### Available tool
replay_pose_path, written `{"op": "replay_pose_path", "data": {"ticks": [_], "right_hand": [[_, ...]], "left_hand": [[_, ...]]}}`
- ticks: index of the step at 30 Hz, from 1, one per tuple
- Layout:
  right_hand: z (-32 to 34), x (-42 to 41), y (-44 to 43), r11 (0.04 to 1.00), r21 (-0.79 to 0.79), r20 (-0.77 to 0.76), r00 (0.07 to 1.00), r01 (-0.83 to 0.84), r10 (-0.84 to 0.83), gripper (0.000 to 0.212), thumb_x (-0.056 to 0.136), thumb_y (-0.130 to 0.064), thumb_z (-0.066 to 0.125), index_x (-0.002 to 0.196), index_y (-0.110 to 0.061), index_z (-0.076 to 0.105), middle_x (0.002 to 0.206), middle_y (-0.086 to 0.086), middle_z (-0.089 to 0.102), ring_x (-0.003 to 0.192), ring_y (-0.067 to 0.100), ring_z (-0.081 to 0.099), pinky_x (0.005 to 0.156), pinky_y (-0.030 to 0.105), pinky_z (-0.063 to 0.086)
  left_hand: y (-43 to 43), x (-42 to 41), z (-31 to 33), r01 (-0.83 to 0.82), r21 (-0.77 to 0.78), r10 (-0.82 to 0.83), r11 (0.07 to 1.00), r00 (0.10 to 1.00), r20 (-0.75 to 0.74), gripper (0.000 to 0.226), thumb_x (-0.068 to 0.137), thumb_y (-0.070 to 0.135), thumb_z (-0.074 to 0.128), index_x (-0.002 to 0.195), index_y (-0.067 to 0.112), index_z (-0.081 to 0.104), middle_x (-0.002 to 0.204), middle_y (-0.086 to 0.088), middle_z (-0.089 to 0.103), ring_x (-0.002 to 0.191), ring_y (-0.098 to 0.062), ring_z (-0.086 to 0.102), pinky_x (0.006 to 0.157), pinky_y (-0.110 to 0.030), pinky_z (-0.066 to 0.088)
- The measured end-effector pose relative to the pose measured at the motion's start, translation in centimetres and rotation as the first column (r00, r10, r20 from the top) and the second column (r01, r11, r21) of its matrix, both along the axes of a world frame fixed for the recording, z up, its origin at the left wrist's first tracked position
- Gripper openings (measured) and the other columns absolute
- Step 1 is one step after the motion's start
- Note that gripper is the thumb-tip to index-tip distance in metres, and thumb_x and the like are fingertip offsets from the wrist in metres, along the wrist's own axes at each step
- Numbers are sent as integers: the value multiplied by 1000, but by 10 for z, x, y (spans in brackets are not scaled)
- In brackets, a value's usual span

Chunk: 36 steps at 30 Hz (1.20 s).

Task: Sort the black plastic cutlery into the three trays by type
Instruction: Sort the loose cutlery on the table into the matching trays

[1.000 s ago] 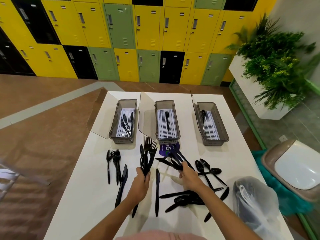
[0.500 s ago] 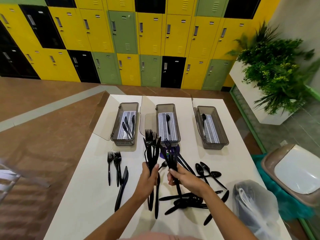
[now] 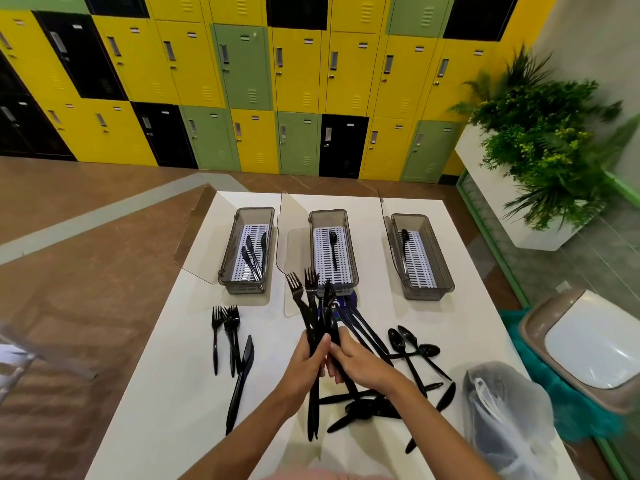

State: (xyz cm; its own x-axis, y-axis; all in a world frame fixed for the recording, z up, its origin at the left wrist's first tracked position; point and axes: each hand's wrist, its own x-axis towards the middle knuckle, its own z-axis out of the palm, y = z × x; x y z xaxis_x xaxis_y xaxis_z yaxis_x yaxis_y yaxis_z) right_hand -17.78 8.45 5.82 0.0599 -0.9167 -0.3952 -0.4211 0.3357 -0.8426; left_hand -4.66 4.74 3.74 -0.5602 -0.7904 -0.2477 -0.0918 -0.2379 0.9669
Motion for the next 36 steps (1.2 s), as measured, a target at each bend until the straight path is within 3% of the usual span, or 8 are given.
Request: {"op": "replay_pose_path", "data": {"ticks": [5,11,17,22,28,31,34,36], "right_hand": [[-5,3,-4,994,-10,-145,984,-107,104,25,104,-28,29,127,-18,31,82,5,62,59,14,58,67,33,51],[-7,2,-5,995,3,-152,984,-97,97,43,102,-28,41,142,-18,30,96,0,63,72,4,59,80,28,51],[0,-3,3,995,-11,-67,993,-103,102,49,99,-31,49,144,-22,32,123,3,62,103,12,63,80,15,50],[-3,0,6,996,-2,168,982,93,-91,34,94,-29,58,127,-19,54,108,11,68,77,7,63,71,19,51],[-8,2,9,964,59,349,900,258,-262,35,88,-27,67,121,-18,57,91,4,55,77,9,59,70,19,48],[-14,4,12,934,125,427,832,335,-355,43,89,-37,65,125,-15,56,111,9,62,102,18,66,82,23,52],[-23,10,18,873,269,457,743,408,-488,52,91,-58,44,117,-17,63,116,5,68,106,20,65,90,32,51],[-30,15,21,765,508,493,595,396,-635,73,92,-66,25,116,-10,64,104,9,71,101,25,65,87,40,52]], "left_hand": [[-8,1,2,28,96,-24,995,999,-39,33,97,39,44,117,14,49,66,-7,56,53,-20,49,59,-33,40],[-14,3,9,58,186,-43,981,995,-85,40,91,38,52,111,3,52,65,-3,55,57,-15,50,55,-27,43],[-21,3,10,112,278,-75,954,987,-140,35,92,32,54,119,9,59,107,-9,69,103,-22,65,90,-38,53],[-21,-1,17,93,304,-44,948,985,-165,38,92,36,53,114,7,61,102,-11,69,99,-27,67,72,-35,56],[-20,-4,20,86,269,-34,959,981,-193,33,95,33,50,114,8,61,99,-6,69,98,-18,67,79,-32,55],[-21,-7,22,56,227,-12,972,982,-190,35,95,36,51,109,5,58,90,-5,62,89,-16,62,81,-29,53],[-27,-10,27,-3,143,27,990,986,-167,29,94,40,51,96,12,57,82,-1,57,82,-15,57,84,-31,49],[-30,-13,30,-22,77,34,997,985,-170,23,95,38,50,96,15,56,79,1,55,80,-14,55,88,-34,47]]}}
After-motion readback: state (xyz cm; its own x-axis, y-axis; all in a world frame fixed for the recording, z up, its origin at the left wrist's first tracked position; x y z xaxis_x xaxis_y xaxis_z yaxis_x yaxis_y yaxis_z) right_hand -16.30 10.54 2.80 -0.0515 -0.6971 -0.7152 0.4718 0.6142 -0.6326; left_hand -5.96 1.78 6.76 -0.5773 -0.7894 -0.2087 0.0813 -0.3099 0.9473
